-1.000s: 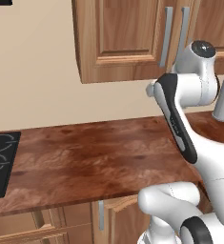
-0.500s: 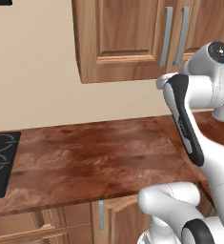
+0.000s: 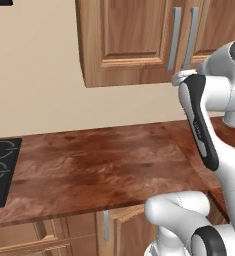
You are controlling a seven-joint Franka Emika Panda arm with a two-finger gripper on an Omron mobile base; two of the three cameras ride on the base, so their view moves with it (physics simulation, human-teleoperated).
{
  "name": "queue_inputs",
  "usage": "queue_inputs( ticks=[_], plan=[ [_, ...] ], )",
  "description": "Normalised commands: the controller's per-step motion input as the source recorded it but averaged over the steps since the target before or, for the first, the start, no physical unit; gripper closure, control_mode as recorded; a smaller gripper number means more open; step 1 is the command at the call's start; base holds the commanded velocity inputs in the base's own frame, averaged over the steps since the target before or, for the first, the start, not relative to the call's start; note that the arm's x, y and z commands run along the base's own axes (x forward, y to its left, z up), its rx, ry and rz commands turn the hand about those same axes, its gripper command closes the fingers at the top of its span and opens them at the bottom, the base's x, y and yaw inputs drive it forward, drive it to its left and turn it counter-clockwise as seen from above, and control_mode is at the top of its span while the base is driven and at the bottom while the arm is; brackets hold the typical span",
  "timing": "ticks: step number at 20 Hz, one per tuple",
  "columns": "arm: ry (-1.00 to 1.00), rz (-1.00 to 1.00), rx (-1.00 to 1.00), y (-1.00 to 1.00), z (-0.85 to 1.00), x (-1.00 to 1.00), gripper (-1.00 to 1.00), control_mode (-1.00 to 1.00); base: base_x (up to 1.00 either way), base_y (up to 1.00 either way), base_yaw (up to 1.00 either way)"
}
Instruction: Move the bowls from the cabinet to the plates on the dining table.
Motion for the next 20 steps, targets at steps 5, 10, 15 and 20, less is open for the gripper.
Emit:
queue_inputs(
  ticks=[5,10,15,20],
  plan=[
    [-0.02,-0.01,0.0,-0.3,0.22,0.11,-1.0,-1.0,0.0,0.0,0.0],
    [0.0,0.0,0.0,-0.26,0.16,0.19,-1.0,-1.0,0.0,0.0,0.0],
    [-0.01,0.0,0.0,-0.18,0.19,0.22,-1.0,-1.0,0.0,0.0,0.0],
    [-0.06,0.0,0.0,-0.06,0.23,0.23,-1.0,-1.0,0.0,0.0,0.0]
  ],
)
